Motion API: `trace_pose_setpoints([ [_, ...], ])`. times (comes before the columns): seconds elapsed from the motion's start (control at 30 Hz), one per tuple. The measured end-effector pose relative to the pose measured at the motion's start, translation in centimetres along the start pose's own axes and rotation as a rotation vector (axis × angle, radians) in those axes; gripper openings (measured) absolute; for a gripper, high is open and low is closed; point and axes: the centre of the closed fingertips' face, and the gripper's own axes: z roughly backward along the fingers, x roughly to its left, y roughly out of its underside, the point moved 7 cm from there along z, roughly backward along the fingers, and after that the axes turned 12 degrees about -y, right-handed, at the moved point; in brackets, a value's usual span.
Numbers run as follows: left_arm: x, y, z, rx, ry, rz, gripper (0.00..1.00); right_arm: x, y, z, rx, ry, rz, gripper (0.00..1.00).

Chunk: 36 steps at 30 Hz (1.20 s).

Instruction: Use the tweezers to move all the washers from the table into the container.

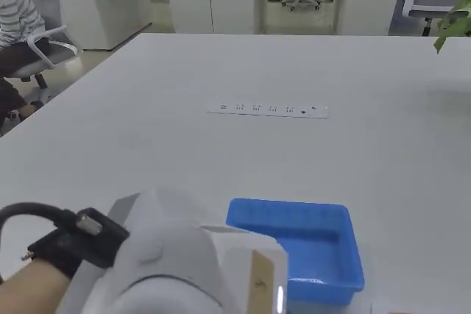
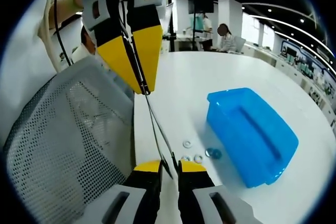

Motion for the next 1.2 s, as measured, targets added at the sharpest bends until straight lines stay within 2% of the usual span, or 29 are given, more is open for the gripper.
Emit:
trace_pose_setpoints([
  [0.33,1.3,-0.1,0.4,0.017,-0.009,-0.033,0.0,-1.1,-1.0,-0.5,-0.048,0.003,-0.026,0.08],
  [0.63,1.9,-0.3,-0.2,0.04,0.004,-0.062,0.0,-1.4,-0.9,-1.0,-0.06,-0.008,-0.054,0.08],
  [0.83,2.3,-0.6,-0.5,0.051,0.033,-0.076,0.0,-1.6,-0.8,-1.1,-0.056,-0.02,-0.063,0.07],
  [1.1,2.6,-0.5,-0.5,0.054,0.095,-0.053,0.0,-1.5,-1.2,-0.8,-0.063,-0.025,-0.068,0.09],
  [1.2,2.8,-0.5,-0.6,0.057,0.105,-0.059,0.0,-1.3,-2.5,-0.3,-0.12,-0.027,-0.065,0.09],
])
